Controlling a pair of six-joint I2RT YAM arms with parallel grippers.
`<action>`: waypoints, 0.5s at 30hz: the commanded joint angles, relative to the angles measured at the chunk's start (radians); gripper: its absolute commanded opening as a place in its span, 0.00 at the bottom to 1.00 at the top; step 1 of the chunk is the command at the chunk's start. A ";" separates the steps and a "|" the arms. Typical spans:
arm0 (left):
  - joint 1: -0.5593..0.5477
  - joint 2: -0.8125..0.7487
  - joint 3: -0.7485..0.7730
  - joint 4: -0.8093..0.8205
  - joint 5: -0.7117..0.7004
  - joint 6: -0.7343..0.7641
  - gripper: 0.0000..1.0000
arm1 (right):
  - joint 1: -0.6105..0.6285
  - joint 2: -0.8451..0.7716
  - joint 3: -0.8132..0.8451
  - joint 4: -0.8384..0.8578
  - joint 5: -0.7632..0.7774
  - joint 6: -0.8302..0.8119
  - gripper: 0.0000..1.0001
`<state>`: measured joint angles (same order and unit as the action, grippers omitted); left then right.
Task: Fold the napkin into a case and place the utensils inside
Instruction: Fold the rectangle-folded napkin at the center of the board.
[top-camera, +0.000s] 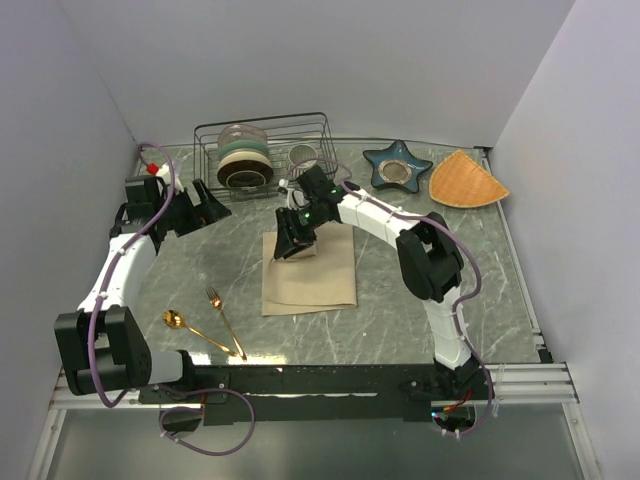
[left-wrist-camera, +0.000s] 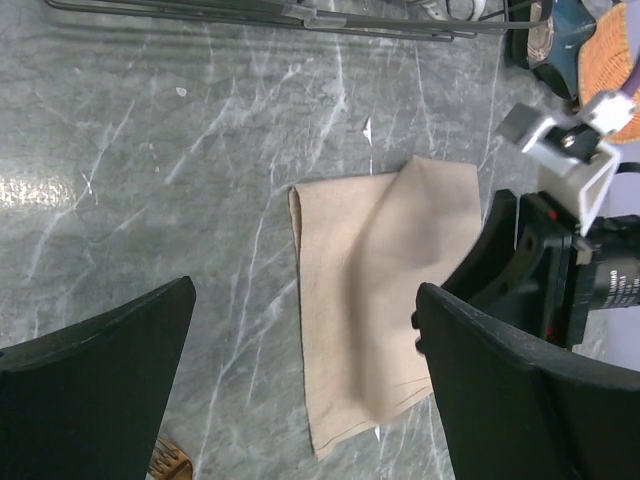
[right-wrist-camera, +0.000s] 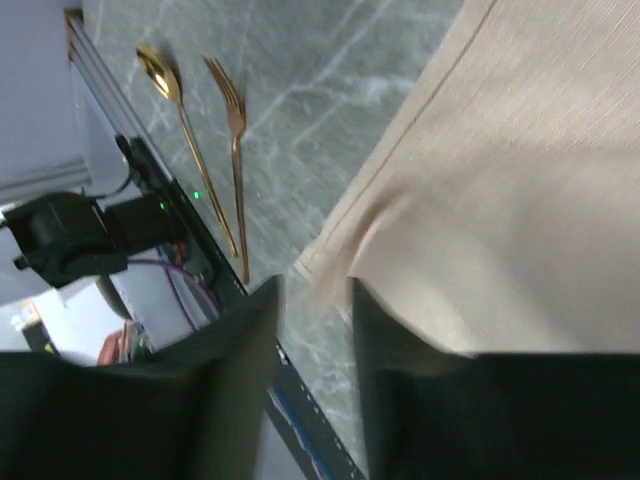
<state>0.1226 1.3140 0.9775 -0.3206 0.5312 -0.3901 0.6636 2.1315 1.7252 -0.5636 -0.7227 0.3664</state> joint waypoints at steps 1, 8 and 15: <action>0.014 -0.019 -0.013 0.028 0.041 0.000 0.99 | -0.021 -0.073 0.045 -0.087 -0.049 -0.089 0.49; 0.012 -0.010 0.053 -0.024 0.118 0.201 0.99 | -0.088 -0.274 -0.252 -0.122 0.040 -0.193 0.47; 0.011 -0.004 0.099 -0.100 0.145 0.356 0.99 | -0.091 -0.245 -0.372 -0.136 0.199 -0.282 0.31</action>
<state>0.1314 1.3212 1.0348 -0.3908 0.6262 -0.1471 0.5606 1.8599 1.3926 -0.6777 -0.6296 0.1574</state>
